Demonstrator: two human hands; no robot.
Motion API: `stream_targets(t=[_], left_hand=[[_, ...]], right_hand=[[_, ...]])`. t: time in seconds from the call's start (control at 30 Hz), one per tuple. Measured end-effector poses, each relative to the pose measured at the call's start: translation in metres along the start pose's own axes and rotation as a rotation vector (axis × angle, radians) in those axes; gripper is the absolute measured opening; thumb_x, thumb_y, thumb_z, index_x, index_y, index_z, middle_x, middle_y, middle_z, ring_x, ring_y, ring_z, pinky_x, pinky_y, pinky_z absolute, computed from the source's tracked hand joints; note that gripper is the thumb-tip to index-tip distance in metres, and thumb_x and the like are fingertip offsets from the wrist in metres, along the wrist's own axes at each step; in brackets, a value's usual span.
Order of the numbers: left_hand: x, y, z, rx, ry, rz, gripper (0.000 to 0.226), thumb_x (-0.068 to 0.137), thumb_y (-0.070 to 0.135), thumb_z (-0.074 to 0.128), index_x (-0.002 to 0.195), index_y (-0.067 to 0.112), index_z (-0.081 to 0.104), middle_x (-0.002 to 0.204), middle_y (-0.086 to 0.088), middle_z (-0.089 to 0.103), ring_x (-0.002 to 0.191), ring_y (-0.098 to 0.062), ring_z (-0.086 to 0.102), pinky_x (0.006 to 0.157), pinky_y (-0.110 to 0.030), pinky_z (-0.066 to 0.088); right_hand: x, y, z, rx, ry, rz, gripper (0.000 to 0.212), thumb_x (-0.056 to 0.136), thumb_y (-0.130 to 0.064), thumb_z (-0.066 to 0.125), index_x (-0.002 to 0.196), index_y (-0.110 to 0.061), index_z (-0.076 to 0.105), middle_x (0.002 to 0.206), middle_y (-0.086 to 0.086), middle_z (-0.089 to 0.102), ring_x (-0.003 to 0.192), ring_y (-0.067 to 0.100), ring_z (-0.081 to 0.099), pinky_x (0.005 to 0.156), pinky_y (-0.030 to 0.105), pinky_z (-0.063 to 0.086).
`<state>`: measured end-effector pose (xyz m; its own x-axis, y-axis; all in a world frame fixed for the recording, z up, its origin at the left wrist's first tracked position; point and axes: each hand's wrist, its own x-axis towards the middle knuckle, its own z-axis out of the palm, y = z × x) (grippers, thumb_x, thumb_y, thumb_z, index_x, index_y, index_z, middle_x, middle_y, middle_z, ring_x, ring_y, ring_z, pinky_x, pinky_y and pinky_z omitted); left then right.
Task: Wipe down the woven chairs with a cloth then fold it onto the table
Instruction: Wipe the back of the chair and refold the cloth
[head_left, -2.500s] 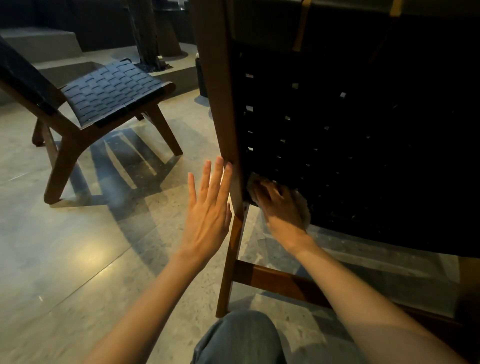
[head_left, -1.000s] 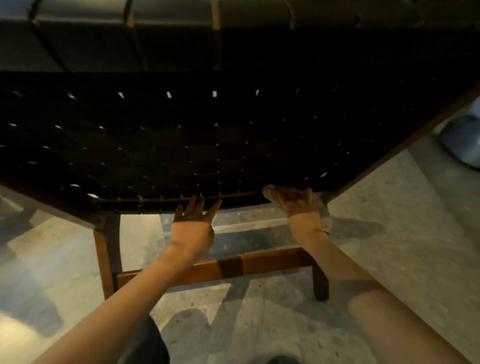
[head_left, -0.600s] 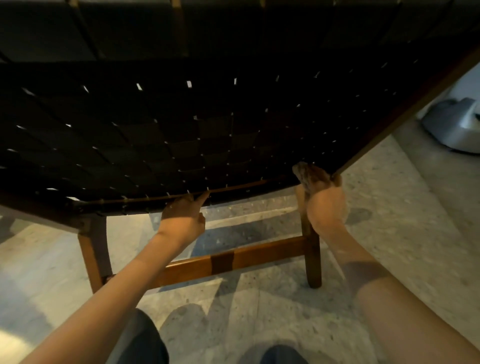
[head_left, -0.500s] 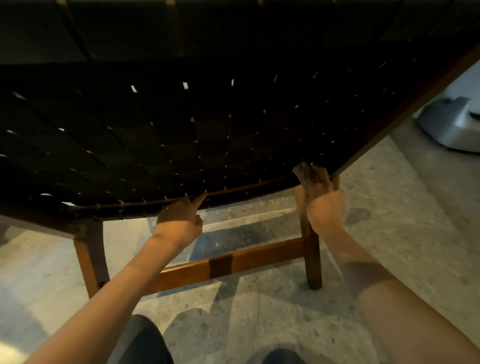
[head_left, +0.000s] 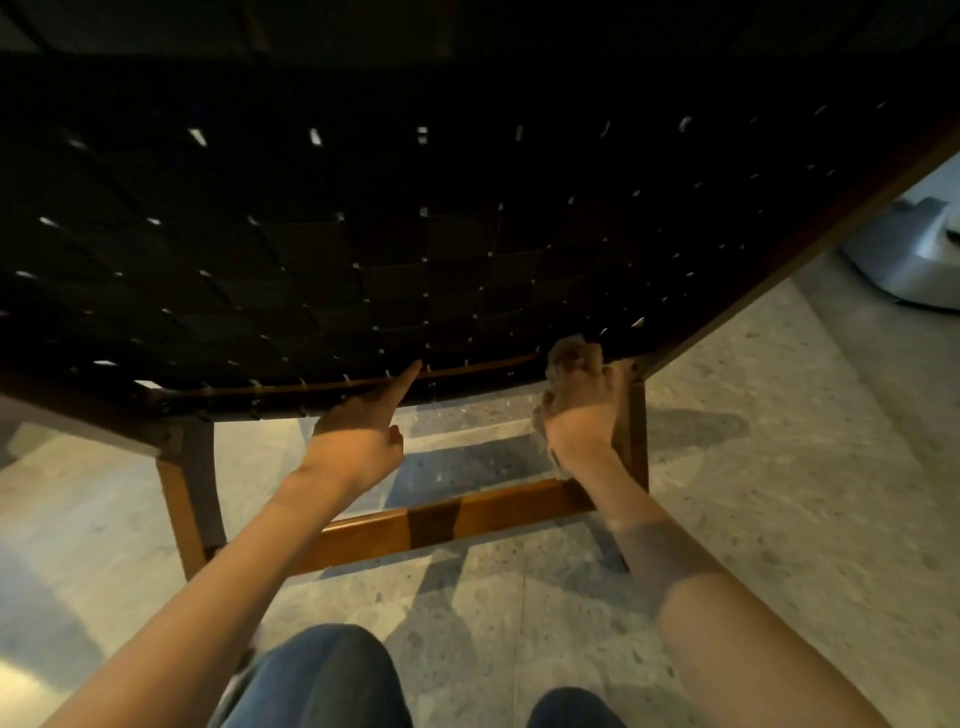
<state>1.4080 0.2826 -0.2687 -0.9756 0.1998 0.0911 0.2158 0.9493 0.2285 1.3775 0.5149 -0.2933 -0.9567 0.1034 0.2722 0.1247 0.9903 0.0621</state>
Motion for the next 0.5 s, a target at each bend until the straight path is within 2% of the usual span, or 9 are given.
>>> stream_targets(t=[0.03, 0.1, 0.17, 0.27, 0.37, 0.4, 0.47, 0.5], left_hand=[[-0.005, -0.005, 0.0, -0.011, -0.015, 0.018, 0.076, 0.095, 0.024, 0.05, 0.149, 0.039, -0.002, 0.151, -0.004, 0.032, 0.092, -0.02, 0.055, 0.072, -0.025, 0.048], [-0.017, -0.016, -0.001, -0.027, -0.033, 0.039, 0.077, 0.096, 0.022, 0.049, 0.149, 0.036, -0.005, 0.154, -0.003, 0.027, 0.108, -0.023, 0.056, 0.083, -0.028, 0.048], [-0.034, -0.03, -0.003, -0.087, -0.042, 0.001, 0.074, 0.097, 0.022, 0.047, 0.149, 0.034, -0.004, 0.151, -0.006, 0.034, 0.102, -0.022, 0.06, 0.083, -0.028, 0.05], [-0.061, -0.055, -0.013, -0.135, 0.021, -0.094, 0.066, 0.097, 0.025, 0.047, 0.15, 0.035, 0.008, 0.143, -0.006, 0.045, 0.101, -0.019, 0.061, 0.085, -0.028, 0.05], [-0.087, -0.076, -0.028, -0.112, 0.14, -0.144, 0.056, 0.097, 0.026, 0.048, 0.148, 0.029, 0.024, 0.144, -0.003, 0.044, 0.118, -0.021, 0.054, 0.094, -0.029, 0.047], [-0.095, -0.082, -0.034, -0.11, 0.181, -0.158, 0.054, 0.096, 0.026, 0.048, 0.146, 0.026, 0.029, 0.144, -0.002, 0.044, 0.12, -0.022, 0.053, 0.094, -0.029, 0.046], [-0.111, -0.095, -0.047, -0.103, 0.259, -0.193, 0.048, 0.096, 0.025, 0.05, 0.142, 0.024, 0.038, 0.139, -0.002, 0.049, 0.116, -0.021, 0.055, 0.089, -0.027, 0.047], [-0.118, -0.102, -0.054, -0.099, 0.296, -0.206, 0.046, 0.095, 0.025, 0.05, 0.14, 0.024, 0.041, 0.135, -0.002, 0.052, 0.113, -0.02, 0.056, 0.085, -0.025, 0.046]], right_hand=[[-0.005, -0.016, 0.001, 0.046, -0.01, -0.032, 0.053, 0.094, -0.028, 0.043, 0.145, -0.018, 0.031, 0.147, 0.012, 0.034, 0.138, 0.031, 0.022, 0.105, 0.041, 0.029], [-0.016, -0.045, -0.006, 0.332, -0.029, -0.022, 0.053, 0.093, -0.023, 0.048, 0.144, -0.018, 0.036, 0.147, 0.012, 0.034, 0.136, 0.031, 0.026, 0.106, 0.037, 0.028], [-0.028, -0.065, -0.011, 0.633, 0.009, -0.031, 0.055, 0.087, -0.013, 0.055, 0.141, -0.015, 0.043, 0.141, 0.012, 0.04, 0.13, 0.029, 0.036, 0.104, 0.034, 0.03], [-0.038, -0.08, -0.017, 0.718, 0.065, -0.141, 0.064, 0.081, -0.005, 0.064, 0.14, -0.017, 0.042, 0.135, 0.005, 0.051, 0.123, 0.024, 0.045, 0.106, 0.033, 0.033], [-0.044, -0.098, -0.036, 0.849, -0.043, -0.237, 0.058, 0.083, -0.005, 0.063, 0.137, -0.022, 0.045, 0.134, 0.001, 0.054, 0.122, 0.021, 0.048, 0.103, 0.03, 0.04], [-0.048, -0.107, -0.044, 0.86, -0.003, -0.302, 0.054, 0.082, -0.006, 0.066, 0.132, -0.019, 0.051, 0.13, 0.005, 0.057, 0.117, 0.022, 0.051, 0.099, 0.026, 0.041], [-0.058, -0.129, -0.066, 0.816, 0.201, -0.458, 0.037, 0.074, -0.005, 0.075, 0.109, -0.008, 0.065, 0.109, 0.012, 0.067, 0.101, 0.023, 0.059, 0.087, 0.026, 0.046], [-0.062, -0.141, -0.079, 0.804, 0.274, -0.522, 0.032, 0.071, -0.006, 0.078, 0.101, -0.005, 0.067, 0.099, 0.012, 0.07, 0.095, 0.025, 0.063, 0.086, 0.027, 0.048]])
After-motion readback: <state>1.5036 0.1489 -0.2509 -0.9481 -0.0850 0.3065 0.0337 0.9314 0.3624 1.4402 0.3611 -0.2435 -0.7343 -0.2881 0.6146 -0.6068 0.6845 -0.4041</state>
